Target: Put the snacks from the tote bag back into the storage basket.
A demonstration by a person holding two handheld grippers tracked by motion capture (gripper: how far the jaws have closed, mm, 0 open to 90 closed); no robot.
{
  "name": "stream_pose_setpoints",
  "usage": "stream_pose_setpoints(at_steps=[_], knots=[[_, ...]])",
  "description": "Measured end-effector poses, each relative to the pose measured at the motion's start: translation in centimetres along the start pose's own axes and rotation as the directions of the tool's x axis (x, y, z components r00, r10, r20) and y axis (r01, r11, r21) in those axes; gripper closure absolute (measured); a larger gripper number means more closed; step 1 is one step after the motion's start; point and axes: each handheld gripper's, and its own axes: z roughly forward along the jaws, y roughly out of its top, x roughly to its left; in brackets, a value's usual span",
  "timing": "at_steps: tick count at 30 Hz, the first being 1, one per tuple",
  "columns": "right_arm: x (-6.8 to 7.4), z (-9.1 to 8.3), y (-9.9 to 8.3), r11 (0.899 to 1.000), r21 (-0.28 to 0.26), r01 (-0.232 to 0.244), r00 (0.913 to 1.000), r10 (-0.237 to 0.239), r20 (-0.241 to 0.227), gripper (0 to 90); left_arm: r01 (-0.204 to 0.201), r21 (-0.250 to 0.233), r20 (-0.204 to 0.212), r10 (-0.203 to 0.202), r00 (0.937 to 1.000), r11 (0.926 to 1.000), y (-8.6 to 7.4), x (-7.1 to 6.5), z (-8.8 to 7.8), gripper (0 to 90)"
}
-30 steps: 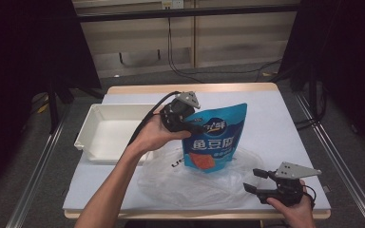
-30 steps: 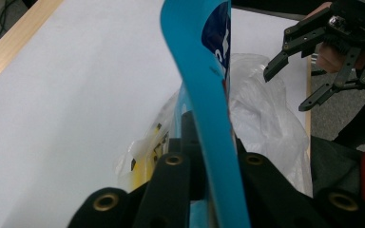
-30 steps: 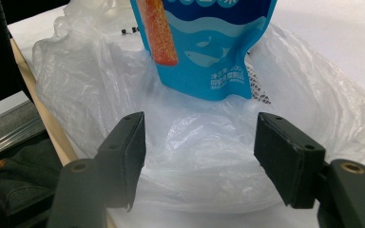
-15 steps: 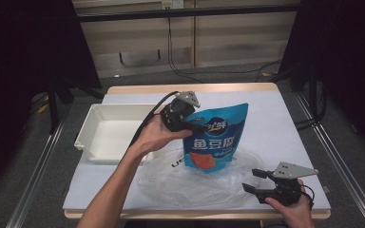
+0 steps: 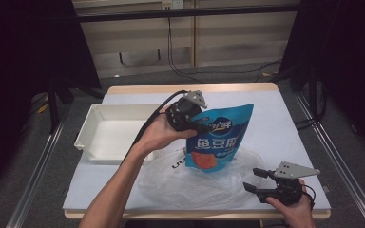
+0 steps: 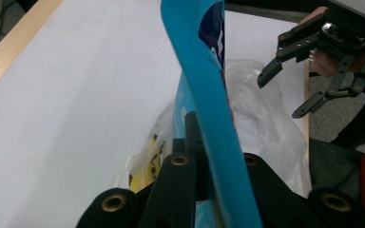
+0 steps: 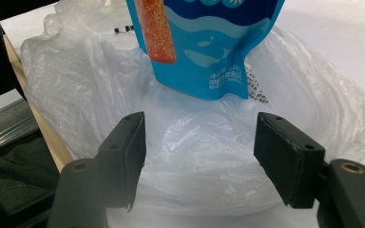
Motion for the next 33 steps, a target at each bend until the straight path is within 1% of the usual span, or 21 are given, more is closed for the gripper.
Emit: stream_pose_setpoints(at_steps=[3,4,6,8,9,10,11,12,13,14,15,16,17,18,19,21,26,27,28,29,33], knots=[[0.0,-0.1,0.0,1.0,-0.004,-0.001,1.0,0.001,0.001,35.1,-0.008,0.014,0.009,0.008,0.9999,0.9999,0.6,-0.1,0.1,90.0],[0.0,-0.1,0.0,1.0,-0.006,0.003,1.0,-0.003,0.0,35.1,0.003,0.008,0.021,-0.003,0.9998,1.0,0.7,-0.2,0.2,90.0],[0.0,-0.2,0.0,1.0,-0.008,0.001,1.0,-0.001,0.002,35.1,0.002,0.019,0.009,-0.002,1.0,0.9998,0.9,-0.4,0.2,90.0],[0.0,-0.2,0.0,1.0,-0.011,0.0,1.0,0.0,0.003,35.1,-0.008,0.016,0.015,0.008,0.9998,0.9998,1.0,-0.7,0.2,90.0],[-0.1,-0.3,0.0,1.0,-0.015,0.002,1.0,-0.002,0.004,35.1,0.001,0.023,0.018,-0.001,0.9998,0.9997,1.1,-0.6,0.2,90.0],[-0.1,-0.3,0.0,1.0,-0.015,0.002,1.0,-0.002,0.005,35.1,0.008,0.015,0.018,-0.008,0.9998,0.9998,1.1,-0.6,0.2,90.0],[-0.1,-0.3,0.0,1.0,-0.014,0.003,1.0,-0.003,0.006,35.0,0.007,0.006,0.009,-0.007,0.9999,1.0,1.2,-0.6,0.1,90.0],[-0.1,-0.3,0.0,1.0,-0.015,0.004,1.0,-0.004,0.008,35.0,0.005,0.017,0.02,-0.005,0.9998,0.9998,1.2,-0.4,0.0,90.0],[0.0,-0.3,0.0,1.0,-0.016,0.003,0.9999,-0.003,0.011,35.0,-0.003,0.016,0.013,0.002,0.9999,0.9999,1.2,-0.4,-0.2,90.0],[0.0,-0.3,0.0,1.0,-0.016,0.002,0.9999,-0.002,0.015,34.8,-0.002,0.011,0.0,0.002,1.0,0.9999,1.3,-0.4,-0.3,90.0],[0.0,-0.4,0.0,1.0,-0.017,0.003,0.9999,-0.003,0.015,34.7,-0.001,0.005,0.013,0.001,0.9999,1.0,1.2,-0.3,-0.6,90.0],[-0.1,-0.4,0.0,1.0,-0.021,0.005,0.9999,-0.004,0.014,34.7,-0.012,0.003,0.002,0.012,0.9999,0.9999,1.3,-0.2,-0.8,90.0],[-0.1,-0.4,0.0,1.0,-0.022,0.002,0.9999,-0.002,0.015,34.6,-0.001,-0.001,-0.003,0.001,1.0,1.0,1.2,-0.1,-1.0,90.0],[-0.1,-0.4,0.0,1.0,-0.019,-0.001,0.9998,0.001,0.019,34.5,0.01,-0.006,0.004,-0.01,0.9999,0.9999,1.2,0.1,-1.2,90.0],[-0.1,-0.4,0.0,1.0,-0.02,0.0,0.9998,0.001,0.018,34.5,0.008,-0.011,-0.009,-0.008,0.9999,0.9999,1.2,0.1,-1.4,90.0],[-0.1,-0.4,0.0,1.0,-0.026,0.001,0.9998,-0.001,0.019,34.4,0.015,-0.007,-0.006,-0.015,0.9999,0.9999,1.3,0.3,-1.9,90.0],[-0.1,-0.4,0.0,1.0,-0.025,0.001,0.9998,-0.001,0.019,34.0,-0.001,-0.011,0.005,0.001,1.0,0.9999,1.5,0.2,-2.7,90.0],[-0.1,-0.3,0.0,1.0,-0.023,0.001,0.9998,0.0,0.02,34.0,-0.006,-0.009,-0.002,0.006,1.0,0.9999,1.6,0.1,-2.9,90.0],[-0.1,-0.3,0.0,1.0,-0.024,0.0,0.9998,0.0,0.019,34.0,-0.004,-0.017,0.01,0.004,0.9999,0.9998,1.7,0.1,-3.1,90.0],[-0.1,-0.3,0.0,1.0,-0.025,-0.001,0.9998,0.002,0.018,34.0,-0.011,-0.008,0.02,0.011,0.9997,0.9999,1.8,0.0,-3.3,90.0],[0.0,-0.3,0.0,1.0,-0.024,-0.003,0.9998,0.004,0.018,33.9,-0.031,-0.014,0.018,0.031,0.9993,0.9994,2.5,-0.3,-4.2,90.0]])
